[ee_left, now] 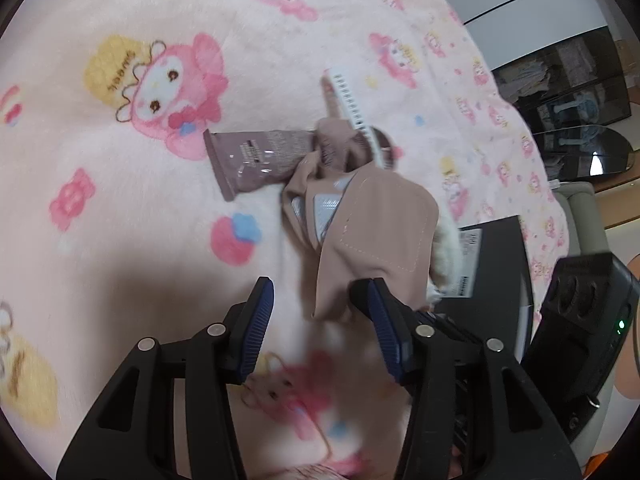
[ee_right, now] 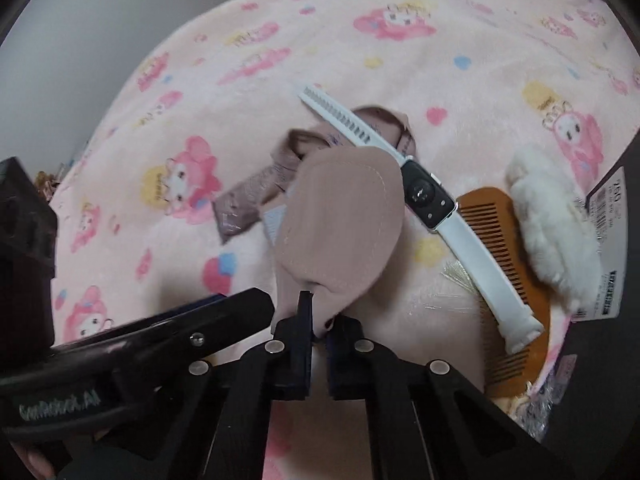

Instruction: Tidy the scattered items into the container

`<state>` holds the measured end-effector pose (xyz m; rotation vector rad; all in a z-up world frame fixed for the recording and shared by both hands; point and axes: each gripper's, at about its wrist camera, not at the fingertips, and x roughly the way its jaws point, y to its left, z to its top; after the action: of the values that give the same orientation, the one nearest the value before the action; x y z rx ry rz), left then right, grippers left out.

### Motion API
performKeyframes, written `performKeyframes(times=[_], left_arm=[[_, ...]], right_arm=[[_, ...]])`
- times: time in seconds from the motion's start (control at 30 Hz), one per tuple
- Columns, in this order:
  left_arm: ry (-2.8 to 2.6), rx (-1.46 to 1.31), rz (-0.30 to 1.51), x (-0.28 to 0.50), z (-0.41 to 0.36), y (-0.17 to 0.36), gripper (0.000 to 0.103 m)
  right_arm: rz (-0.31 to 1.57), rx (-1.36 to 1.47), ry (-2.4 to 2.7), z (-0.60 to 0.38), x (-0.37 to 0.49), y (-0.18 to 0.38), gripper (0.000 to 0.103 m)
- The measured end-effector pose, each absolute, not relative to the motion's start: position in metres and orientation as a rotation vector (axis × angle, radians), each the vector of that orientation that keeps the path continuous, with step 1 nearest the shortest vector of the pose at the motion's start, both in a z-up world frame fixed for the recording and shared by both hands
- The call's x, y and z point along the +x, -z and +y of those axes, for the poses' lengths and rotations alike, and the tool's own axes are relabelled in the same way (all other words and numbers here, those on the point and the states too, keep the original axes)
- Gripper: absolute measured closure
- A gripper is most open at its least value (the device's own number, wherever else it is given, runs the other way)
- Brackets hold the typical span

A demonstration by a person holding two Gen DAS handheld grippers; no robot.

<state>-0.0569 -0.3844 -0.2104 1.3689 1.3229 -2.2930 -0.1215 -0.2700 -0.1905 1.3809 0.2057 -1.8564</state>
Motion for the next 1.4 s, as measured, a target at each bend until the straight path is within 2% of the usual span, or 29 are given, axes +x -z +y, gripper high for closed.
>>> performKeyframes(times=[0.23,0.43,0.57,0.67,0.8,1.0,1.1,1.13,1.2,1.27,1.33,1.37,1.4], left_arm=[[2.416,1.384,1.371,-0.032,-0.338,0.169,0.05],[2.57,1.511,1.292,-0.016,-0.263,0.138,0.05],[2.595,1.696,1.174,-0.02,-0.189,0.151,0.05],[2.61,1.802,0.976,-0.021,-0.136,0.164,0.05],[2.589,1.835,0.837,-0.02,-0.108,0.171,0.05],[2.556,1.821,0.773,-0.025,-0.101,0.174,0.049],[2.597,1.87,0.785,-0.035,-0.081,0.178,0.047],[2.617,1.872,0.799,-0.037,-0.079,0.177,0.044],[2.636,1.861,0.791,-0.044,-0.068,0.181,0.033],[2.621,1.879,0.759,-0.052,-0.057,0.191,0.033],[2.594,1.93,0.763,-0.06,-0.048,0.205,0.036],[2.584,1.957,0.769,-0.061,-0.044,0.213,0.047],[2.568,1.988,0.737,-0.061,-0.04,0.22,0.075]], right_arm=[[0.139,1.262,1.907,-0.206,-0.088,0.134,0.1],[-0.014,1.23,1.885,-0.107,-0.047,0.1,0.1],[-0.031,1.282,1.968,-0.044,-0.03,0.111,0.1],[-0.1,1.38,2.028,0.01,-0.029,0.129,0.1],[-0.112,1.412,2.178,0.076,-0.029,0.131,0.1],[-0.109,1.509,2.304,0.126,-0.045,0.142,0.097],[-0.2,1.475,2.346,0.148,-0.046,0.143,0.096],[-0.234,1.448,2.379,0.155,-0.045,0.139,0.094],[-0.284,1.414,2.434,0.165,-0.041,0.137,0.084],[-0.308,1.418,2.405,0.159,-0.043,0.146,0.06],[-0.278,1.465,2.269,0.141,-0.05,0.172,0.055],[-0.255,1.512,2.232,0.131,-0.053,0.185,0.055],[-0.244,1.555,2.226,0.123,-0.057,0.195,0.055]])
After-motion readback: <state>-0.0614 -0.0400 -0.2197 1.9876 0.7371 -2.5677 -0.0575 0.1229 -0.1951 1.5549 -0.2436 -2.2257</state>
